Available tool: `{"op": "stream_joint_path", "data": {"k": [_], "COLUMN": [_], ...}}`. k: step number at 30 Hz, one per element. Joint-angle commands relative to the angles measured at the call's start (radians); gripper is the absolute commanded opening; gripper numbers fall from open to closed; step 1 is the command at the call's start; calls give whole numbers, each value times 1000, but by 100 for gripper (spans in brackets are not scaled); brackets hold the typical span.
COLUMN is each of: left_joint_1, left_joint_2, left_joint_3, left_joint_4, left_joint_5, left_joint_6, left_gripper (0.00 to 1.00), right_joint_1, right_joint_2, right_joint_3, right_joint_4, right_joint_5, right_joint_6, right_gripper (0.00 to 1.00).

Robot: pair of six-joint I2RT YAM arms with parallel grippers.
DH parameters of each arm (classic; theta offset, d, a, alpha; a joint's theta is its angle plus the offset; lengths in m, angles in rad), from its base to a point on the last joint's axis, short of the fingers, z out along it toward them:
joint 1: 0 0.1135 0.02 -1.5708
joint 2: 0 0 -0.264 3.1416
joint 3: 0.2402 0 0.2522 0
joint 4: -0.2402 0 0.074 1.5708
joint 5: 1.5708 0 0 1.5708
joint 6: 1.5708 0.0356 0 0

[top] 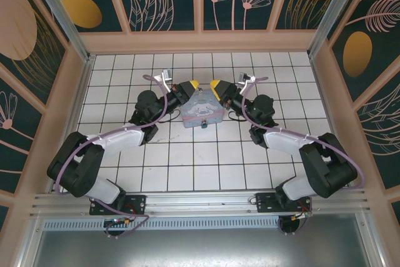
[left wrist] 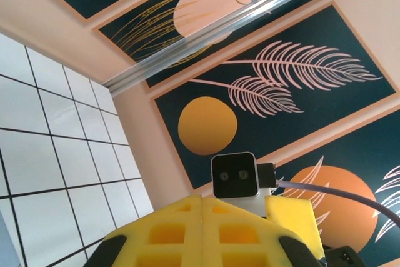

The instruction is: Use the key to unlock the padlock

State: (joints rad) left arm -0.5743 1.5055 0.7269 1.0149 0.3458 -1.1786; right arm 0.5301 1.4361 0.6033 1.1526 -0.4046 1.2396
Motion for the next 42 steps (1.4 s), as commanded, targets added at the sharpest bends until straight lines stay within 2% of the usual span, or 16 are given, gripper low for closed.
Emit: {"op": "stream_joint_path", "data": {"k": [1,12,31,42], "left_joint_1": [4,5,4,4], "left_joint_2": [15,22,50,51], "left_joint_3": [12,6,31,35], "left_joint_4": [109,117,106,103], "left_joint_5": [-33,-48,-42,-43], "left_joint_6": [-60,-72,-65,-60], "left_gripper": [0,0,0,0], "right_joint_1": [11,47,80,90], "right_joint_2": [21,97,143,164], "right_joint_3": [-1,59,116,121], "right_joint_4": [113,122,98,98], "right_joint_5": [43,27,16,18], "right_joint_6": [43,63,51,54], "right_gripper": [47,44,39,32]}}
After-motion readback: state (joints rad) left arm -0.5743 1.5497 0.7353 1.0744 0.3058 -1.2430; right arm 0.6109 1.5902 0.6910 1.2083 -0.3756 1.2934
